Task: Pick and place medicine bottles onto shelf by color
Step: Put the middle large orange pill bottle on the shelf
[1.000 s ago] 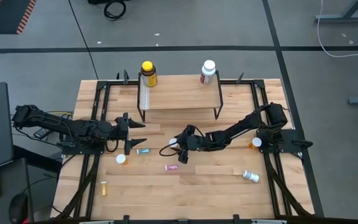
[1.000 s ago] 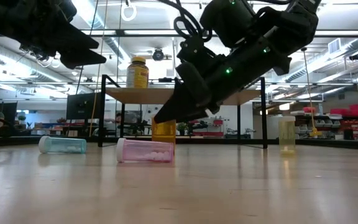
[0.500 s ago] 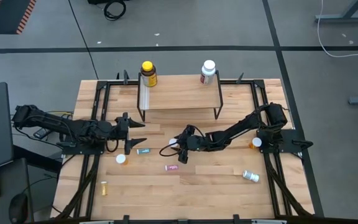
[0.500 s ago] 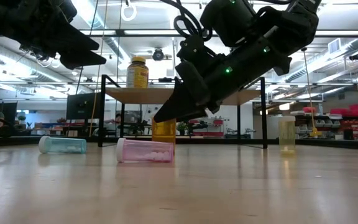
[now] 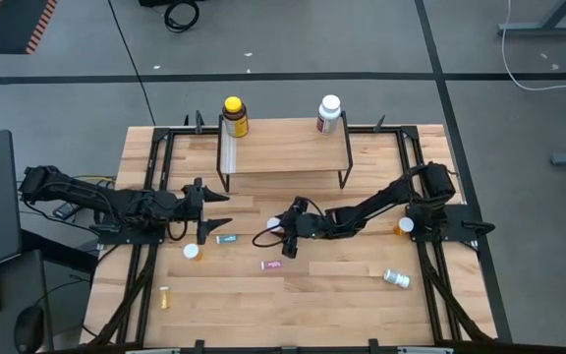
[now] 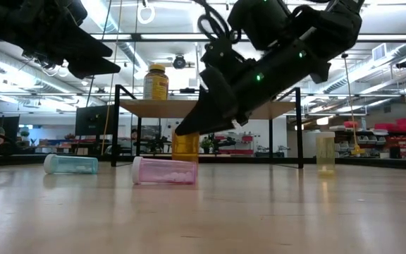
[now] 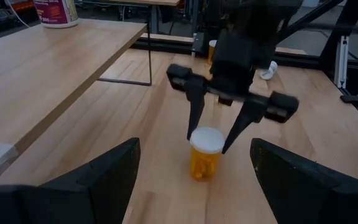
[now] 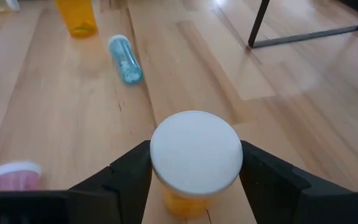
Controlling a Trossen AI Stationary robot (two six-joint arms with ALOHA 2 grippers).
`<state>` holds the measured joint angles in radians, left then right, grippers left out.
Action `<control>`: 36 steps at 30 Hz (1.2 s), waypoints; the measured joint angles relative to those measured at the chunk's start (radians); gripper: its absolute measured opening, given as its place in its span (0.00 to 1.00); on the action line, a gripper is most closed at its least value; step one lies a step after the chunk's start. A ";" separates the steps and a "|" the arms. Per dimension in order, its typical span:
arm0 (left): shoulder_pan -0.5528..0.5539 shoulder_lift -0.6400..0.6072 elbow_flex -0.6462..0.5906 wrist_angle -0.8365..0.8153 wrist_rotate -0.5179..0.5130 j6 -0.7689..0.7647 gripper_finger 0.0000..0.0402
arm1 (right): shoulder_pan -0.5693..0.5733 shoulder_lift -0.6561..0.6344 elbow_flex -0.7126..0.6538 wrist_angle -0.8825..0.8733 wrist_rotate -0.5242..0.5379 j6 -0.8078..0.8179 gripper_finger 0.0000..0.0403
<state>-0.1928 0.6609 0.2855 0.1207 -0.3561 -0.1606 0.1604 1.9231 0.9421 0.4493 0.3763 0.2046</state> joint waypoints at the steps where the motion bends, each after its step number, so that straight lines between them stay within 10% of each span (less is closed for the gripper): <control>1: 0.000 0.000 0.000 0.000 0.000 -0.007 0.78 | 0.000 -0.014 0.000 0.003 0.000 -0.003 0.57; 24: -0.001 0.000 0.000 -0.002 0.000 -0.012 0.78 | -0.170 -0.661 0.000 -0.561 0.155 0.010 0.57; 36: -0.001 0.000 0.000 -0.002 0.001 -0.016 0.78 | -0.398 -0.727 0.000 -0.707 0.139 0.010 0.57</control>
<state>-0.1936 0.6609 0.2855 0.1192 -0.3556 -0.1767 -0.2379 1.1965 0.9424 -0.2580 0.5155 0.2144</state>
